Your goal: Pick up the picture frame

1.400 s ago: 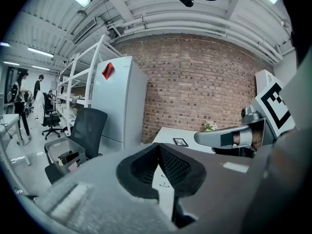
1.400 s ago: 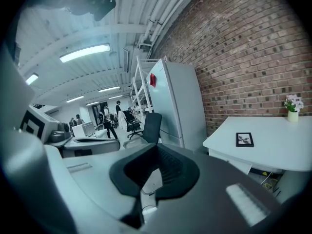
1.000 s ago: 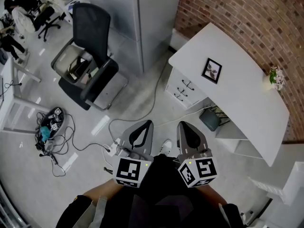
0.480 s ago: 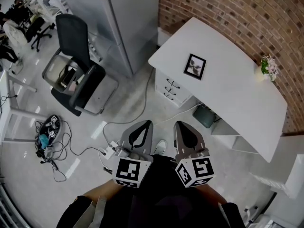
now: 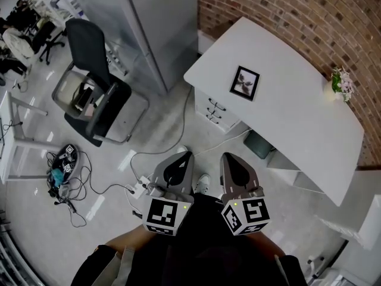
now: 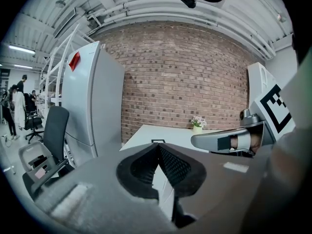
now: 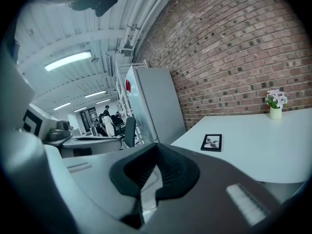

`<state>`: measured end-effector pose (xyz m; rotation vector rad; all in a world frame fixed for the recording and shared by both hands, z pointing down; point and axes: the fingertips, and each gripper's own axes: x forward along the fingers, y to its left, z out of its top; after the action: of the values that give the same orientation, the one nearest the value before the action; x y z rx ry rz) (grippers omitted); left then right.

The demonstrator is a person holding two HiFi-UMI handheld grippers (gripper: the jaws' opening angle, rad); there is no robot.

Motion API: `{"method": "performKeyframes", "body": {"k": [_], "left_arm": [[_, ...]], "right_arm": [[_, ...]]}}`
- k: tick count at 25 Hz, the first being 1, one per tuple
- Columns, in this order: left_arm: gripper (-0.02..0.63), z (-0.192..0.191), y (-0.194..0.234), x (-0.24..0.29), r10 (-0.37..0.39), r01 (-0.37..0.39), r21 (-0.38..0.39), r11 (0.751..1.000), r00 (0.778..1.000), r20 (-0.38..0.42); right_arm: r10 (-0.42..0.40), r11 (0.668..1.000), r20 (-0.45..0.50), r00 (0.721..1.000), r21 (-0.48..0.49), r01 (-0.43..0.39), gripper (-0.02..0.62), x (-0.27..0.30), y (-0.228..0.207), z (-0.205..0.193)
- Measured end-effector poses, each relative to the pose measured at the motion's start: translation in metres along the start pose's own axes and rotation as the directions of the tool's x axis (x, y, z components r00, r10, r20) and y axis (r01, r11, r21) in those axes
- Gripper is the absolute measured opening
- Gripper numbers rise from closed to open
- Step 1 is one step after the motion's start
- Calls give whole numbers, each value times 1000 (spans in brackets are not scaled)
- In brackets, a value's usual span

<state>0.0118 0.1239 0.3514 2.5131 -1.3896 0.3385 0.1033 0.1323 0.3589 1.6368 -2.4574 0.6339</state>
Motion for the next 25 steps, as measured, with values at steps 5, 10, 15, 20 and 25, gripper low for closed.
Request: {"method": "performKeyframes", "body": {"k": [5, 10, 15, 20, 25], "left_arm": [[-3, 6, 7, 37, -59, 59, -2, 998, 998, -5], [-3, 19, 15, 83, -142, 142, -2, 990, 990, -16], [-3, 33, 31, 121, -204, 203, -11, 979, 979, -13], [-3, 42, 51, 150, -261, 260, -29, 965, 965, -14], [-3, 51, 61, 172, -308, 307, -32, 951, 951, -8]], "right_arm": [[-65, 998, -5, 998, 9, 65, 2, 22, -25, 8], [-157, 987, -12, 988, 28, 157, 2, 45, -55, 22], [-242, 969, -16, 970, 46, 243, 2, 70, -81, 37], [-313, 949, -17, 950, 43, 313, 2, 96, -95, 53], [-368, 928, -25, 929, 44, 369, 2, 111, -107, 62]]}}
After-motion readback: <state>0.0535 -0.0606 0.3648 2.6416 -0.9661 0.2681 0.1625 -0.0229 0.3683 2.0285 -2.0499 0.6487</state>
